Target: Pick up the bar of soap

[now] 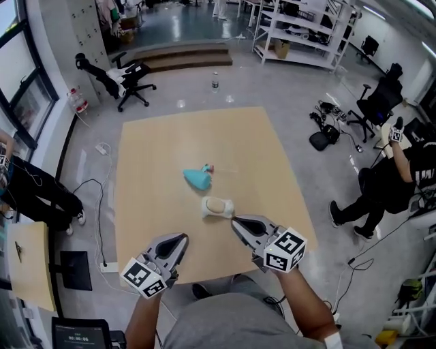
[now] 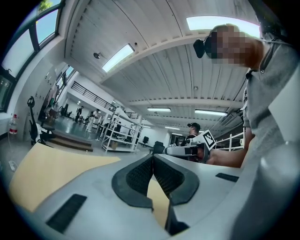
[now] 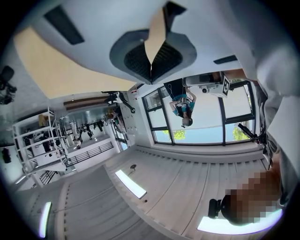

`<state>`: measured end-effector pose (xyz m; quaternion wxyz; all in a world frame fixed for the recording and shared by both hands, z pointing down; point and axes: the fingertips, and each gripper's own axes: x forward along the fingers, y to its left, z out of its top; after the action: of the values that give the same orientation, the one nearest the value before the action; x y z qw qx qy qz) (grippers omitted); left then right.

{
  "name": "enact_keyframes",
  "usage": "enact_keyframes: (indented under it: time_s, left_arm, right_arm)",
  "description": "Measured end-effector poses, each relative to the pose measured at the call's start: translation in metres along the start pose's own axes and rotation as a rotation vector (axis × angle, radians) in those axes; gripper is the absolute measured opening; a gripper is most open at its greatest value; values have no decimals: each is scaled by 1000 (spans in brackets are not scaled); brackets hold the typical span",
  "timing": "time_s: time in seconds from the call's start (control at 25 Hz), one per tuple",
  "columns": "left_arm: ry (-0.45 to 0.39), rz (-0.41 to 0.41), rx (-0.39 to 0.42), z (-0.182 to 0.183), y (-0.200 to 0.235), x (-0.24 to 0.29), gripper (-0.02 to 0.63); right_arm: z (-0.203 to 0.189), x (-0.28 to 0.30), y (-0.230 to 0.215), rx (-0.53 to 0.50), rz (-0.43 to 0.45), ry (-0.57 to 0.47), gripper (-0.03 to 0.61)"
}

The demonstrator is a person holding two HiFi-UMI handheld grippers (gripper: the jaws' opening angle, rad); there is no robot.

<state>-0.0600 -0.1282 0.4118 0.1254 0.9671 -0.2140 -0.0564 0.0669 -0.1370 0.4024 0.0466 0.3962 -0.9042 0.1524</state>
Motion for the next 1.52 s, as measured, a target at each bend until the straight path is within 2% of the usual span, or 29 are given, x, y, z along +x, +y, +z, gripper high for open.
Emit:
enact_keyframes:
  time_s: [0.12, 0.2, 0.36, 0.6, 0.64, 0.76, 0.96, 1.08, 1.24, 1.28, 1.36, 1.52]
  left_arm:
    - [18, -20, 5, -2, 13, 18, 6]
    - [67, -32, 25, -6, 28, 35, 6]
    - [160, -60, 15, -28, 49, 69, 8]
    - [287, -71, 95, -65, 80, 125, 11]
    - [303, -72, 96, -71, 89, 136, 20]
    - [376, -86, 112, -99, 109, 162, 103]
    - [566, -107, 203, -161, 137, 177, 173]
    - [688, -155, 254, -200, 149, 177, 230]
    - [881, -314, 491, -245, 150, 171, 261]
    - [910, -343, 540, -252, 151, 172, 262]
    - [935, -367, 589, -256, 155, 176, 262]
    - [977, -395, 612, -265, 161, 183, 262]
  right_arm:
    - [-1, 7, -19, -6, -8, 24, 6]
    - [1, 17, -36, 2, -6, 28, 6]
    - [-13, 49, -63, 4, 62, 91, 7]
    - [-46, 87, -105, -3, 135, 193, 11]
    - [-51, 95, -112, -8, 149, 217, 21]
    - [-75, 115, -128, -29, 193, 319, 130]
    - [-129, 135, -154, -125, 229, 506, 165]
    - [-161, 145, -163, -196, 274, 599, 198]
    - [-200, 154, -168, -312, 334, 712, 234]
    - [-206, 156, -169, -338, 341, 733, 238]
    - [-216, 158, -172, -394, 346, 772, 244]
    - [-238, 158, -178, -456, 352, 841, 247]
